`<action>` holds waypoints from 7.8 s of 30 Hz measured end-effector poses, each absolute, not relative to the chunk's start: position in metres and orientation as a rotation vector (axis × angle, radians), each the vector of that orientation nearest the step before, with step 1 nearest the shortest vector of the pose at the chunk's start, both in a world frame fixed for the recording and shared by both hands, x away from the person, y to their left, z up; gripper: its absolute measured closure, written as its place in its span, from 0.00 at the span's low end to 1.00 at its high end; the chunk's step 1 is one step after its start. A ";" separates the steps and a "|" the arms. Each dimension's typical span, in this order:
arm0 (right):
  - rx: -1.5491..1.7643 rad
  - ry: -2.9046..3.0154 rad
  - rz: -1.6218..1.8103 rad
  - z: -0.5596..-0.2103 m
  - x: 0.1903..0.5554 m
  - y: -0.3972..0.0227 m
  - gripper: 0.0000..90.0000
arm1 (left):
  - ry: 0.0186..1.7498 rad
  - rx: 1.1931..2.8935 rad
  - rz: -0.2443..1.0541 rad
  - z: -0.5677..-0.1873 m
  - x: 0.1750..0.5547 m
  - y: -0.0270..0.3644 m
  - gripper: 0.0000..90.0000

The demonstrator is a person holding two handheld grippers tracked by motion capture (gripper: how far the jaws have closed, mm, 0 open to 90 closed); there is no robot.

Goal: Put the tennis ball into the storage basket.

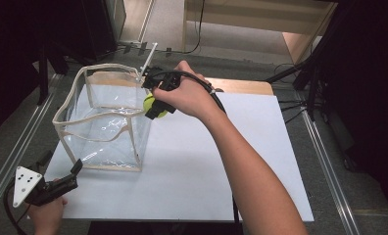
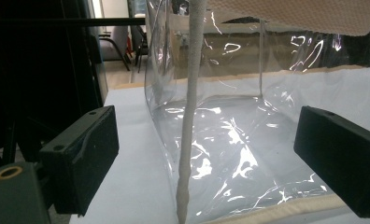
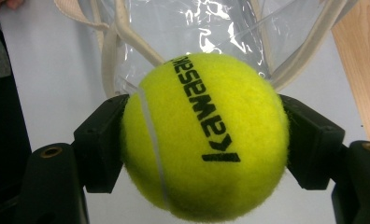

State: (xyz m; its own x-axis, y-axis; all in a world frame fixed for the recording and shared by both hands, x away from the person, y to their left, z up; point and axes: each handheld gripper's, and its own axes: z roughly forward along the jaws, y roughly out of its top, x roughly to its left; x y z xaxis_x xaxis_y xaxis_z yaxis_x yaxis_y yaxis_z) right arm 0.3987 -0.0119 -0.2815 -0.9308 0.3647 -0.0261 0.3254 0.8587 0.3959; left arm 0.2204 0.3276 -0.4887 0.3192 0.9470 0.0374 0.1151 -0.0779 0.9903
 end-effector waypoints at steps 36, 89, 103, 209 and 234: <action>0.526 2.915 0.602 -0.263 0.420 0.013 0.26 | 1.026 1.494 0.953 -0.489 0.220 0.326 0.08; 0.646 2.844 0.648 -0.290 0.411 0.000 0.00 | 1.012 1.516 0.969 -0.489 0.220 0.324 0.08; 0.637 2.840 0.646 -0.305 0.392 -0.010 0.00 | 1.010 1.513 0.972 -0.490 0.220 0.323 0.08; 1.109 2.345 1.117 -0.472 0.260 -0.234 0.00 | 1.006 1.536 0.989 -0.490 0.219 0.321 0.08; 1.241 2.141 1.207 -0.500 0.222 -0.308 0.00 | 1.002 1.553 1.001 -0.490 0.219 0.319 0.08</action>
State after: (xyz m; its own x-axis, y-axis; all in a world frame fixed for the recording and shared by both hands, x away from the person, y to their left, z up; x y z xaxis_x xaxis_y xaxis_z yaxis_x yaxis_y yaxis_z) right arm 0.2217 -0.3082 -0.4999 -0.5343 0.8409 0.0856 0.5088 0.2391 0.8270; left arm 0.2191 0.3189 -0.4905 0.3161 0.9412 0.1196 0.1199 -0.1647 0.9790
